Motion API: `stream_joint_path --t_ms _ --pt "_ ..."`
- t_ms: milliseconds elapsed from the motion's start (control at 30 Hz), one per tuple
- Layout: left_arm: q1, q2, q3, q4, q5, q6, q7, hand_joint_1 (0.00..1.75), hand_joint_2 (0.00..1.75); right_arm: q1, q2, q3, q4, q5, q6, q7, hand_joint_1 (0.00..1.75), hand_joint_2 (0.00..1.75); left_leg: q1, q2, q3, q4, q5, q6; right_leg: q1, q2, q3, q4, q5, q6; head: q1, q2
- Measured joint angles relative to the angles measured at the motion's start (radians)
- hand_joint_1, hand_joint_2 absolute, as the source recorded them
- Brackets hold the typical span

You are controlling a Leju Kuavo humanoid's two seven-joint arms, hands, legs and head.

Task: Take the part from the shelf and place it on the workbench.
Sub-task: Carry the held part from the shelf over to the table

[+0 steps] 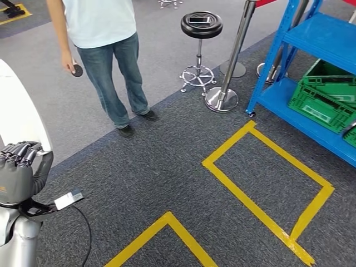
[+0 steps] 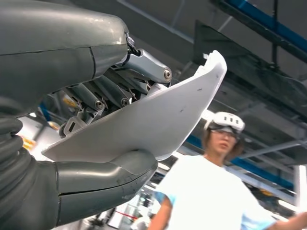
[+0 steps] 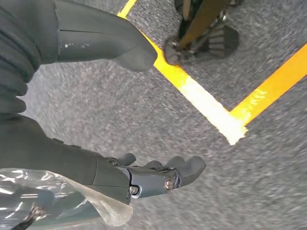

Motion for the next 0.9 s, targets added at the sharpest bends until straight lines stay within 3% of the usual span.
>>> stream_joint_path --t_ms 67,133,167,233,267,300,367,400,433,500,567,633,667,733,800,833,900 --pt "-0.001 -0.001 0.000 0.000 0.000 0.000 0.000 1.75 1.75 0.000 0.000 0.001 0.000 0.000 0.000 0.001 0.00 1.75 0.003 -0.025 -0.010 0.007 0.000 -0.011 -0.002 0.035 0.030 -0.062 0.015 -0.003 -0.001 0.000" --pt "0.002 0.000 0.000 0.000 0.000 0.000 0.000 1.75 1.75 0.000 0.000 0.001 0.001 0.000 0.000 0.001 0.00 1.75 0.007 -0.049 -0.017 0.007 0.004 -0.025 0.000 0.017 0.039 -0.068 0.014 -0.010 -0.002 0.000" --pt "0.004 0.001 0.000 0.000 0.000 0.000 0.000 1.75 1.75 -0.001 0.001 0.000 0.001 0.000 0.000 0.001 0.00 1.75 0.007 -0.043 -0.020 0.011 0.001 -0.030 -0.001 0.003 0.043 -0.071 0.016 -0.015 -0.003 0.000" --pt "0.002 0.003 0.000 0.000 0.001 0.000 0.000 1.75 1.75 -0.001 0.001 0.000 0.001 0.000 -0.001 0.001 0.00 1.75 0.004 0.011 -0.046 0.070 -0.033 -0.039 -0.002 -0.027 0.053 -0.080 0.018 -0.027 -0.011 0.000" --pt "0.000 0.003 0.000 0.000 0.001 0.000 0.000 1.75 1.75 -0.001 0.000 0.000 0.001 0.000 -0.001 0.001 0.00 1.75 0.004 0.049 -0.073 0.129 -0.063 -0.044 0.000 -0.041 0.056 -0.082 0.016 -0.031 -0.016 0.000" --pt "-0.001 0.003 -0.001 0.001 0.001 0.000 0.000 1.75 1.75 0.000 0.000 0.000 0.001 0.000 -0.001 0.001 0.00 1.75 0.007 0.072 -0.106 0.198 -0.093 -0.048 0.003 -0.057 0.058 -0.082 0.014 -0.034 -0.019 0.000" --pt "0.000 0.002 -0.001 0.003 0.001 0.000 0.000 1.75 1.75 0.001 -0.001 0.000 0.001 0.000 -0.001 0.001 0.00 1.75 0.012 0.087 -0.149 0.285 -0.116 -0.053 0.005 -0.088 0.061 -0.082 0.009 -0.035 -0.019 0.000" --pt "0.001 0.002 -0.001 0.004 0.001 0.000 0.000 1.75 1.75 0.001 -0.001 0.000 0.001 0.001 0.000 0.001 0.00 1.75 0.014 0.090 -0.143 0.274 -0.100 -0.054 0.005 -0.102 0.063 -0.081 0.006 -0.033 -0.019 0.000" --pt "0.001 0.002 -0.001 0.004 0.001 0.000 0.000 1.75 1.75 0.001 -0.001 0.000 0.001 0.001 0.000 0.001 0.00 1.75 0.014 0.097 -0.117 0.226 -0.068 -0.054 0.005 -0.114 0.067 -0.081 0.003 -0.032 -0.019 0.000" --pt "-0.001 0.002 -0.001 0.005 0.000 0.000 0.000 1.75 1.75 -0.001 -0.001 0.000 0.001 0.002 0.000 0.001 0.00 1.75 0.008 0.138 -0.045 0.088 -0.013 -0.047 0.008 -0.137 0.076 -0.081 -0.005 -0.024 -0.020 0.000" --pt "-0.005 0.002 -0.001 0.006 0.000 0.000 0.000 1.75 1.75 -0.002 -0.001 0.000 0.001 0.003 0.000 0.000 0.00 1.75 -0.003 0.170 -0.009 0.015 -0.001 -0.034 0.012 -0.156 0.082 -0.082 -0.013 -0.014 -0.019 0.000" --pt "-0.006 0.002 -0.001 0.007 0.000 0.000 0.000 1.75 1.75 -0.004 -0.001 0.000 0.001 0.003 0.000 0.000 0.00 1.75 -0.009 0.155 -0.010 0.009 -0.005 -0.020 0.013 -0.178 0.088 -0.085 -0.018 -0.003 -0.017 0.000" --pt "-0.006 0.003 -0.001 0.008 0.000 0.000 0.000 1.75 1.75 -0.005 -0.001 0.000 0.001 0.003 0.000 0.000 0.00 1.75 -0.008 0.144 -0.009 0.005 -0.004 -0.014 0.011 -0.174 0.089 -0.082 -0.024 0.002 -0.016 0.000" --pt "-0.009 0.004 -0.001 0.009 0.001 0.000 0.000 1.75 1.75 -0.007 -0.001 0.001 0.001 0.003 0.000 0.000 0.00 1.75 -0.004 0.123 -0.004 -0.002 -0.002 0.000 0.007 -0.126 0.067 -0.032 -0.056 0.009 -0.012 0.000" --pt "-0.012 0.003 -0.001 0.010 0.001 0.000 0.000 1.75 1.75 -0.006 -0.001 0.001 0.002 0.003 -0.001 0.000 0.00 1.75 -0.003 0.103 -0.002 -0.004 -0.003 0.008 0.005 -0.072 -0.002 0.096 -0.112 0.010 -0.007 0.000" --pt "-0.012 0.003 -0.001 0.011 0.001 0.000 0.000 1.75 1.75 -0.004 -0.001 0.001 0.002 0.004 -0.001 0.001 0.00 1.75 -0.004 0.091 -0.002 -0.003 -0.003 0.010 0.006 -0.063 -0.041 0.163 -0.133 0.010 -0.005 0.000" --pt "-0.011 0.002 -0.001 0.014 0.001 0.000 0.000 1.75 1.75 0.000 -0.001 0.001 0.003 0.004 -0.002 0.001 0.00 1.75 -0.005 0.066 -0.001 -0.002 -0.005 0.011 0.006 -0.059 -0.086 0.214 -0.122 0.008 -0.005 0.000"
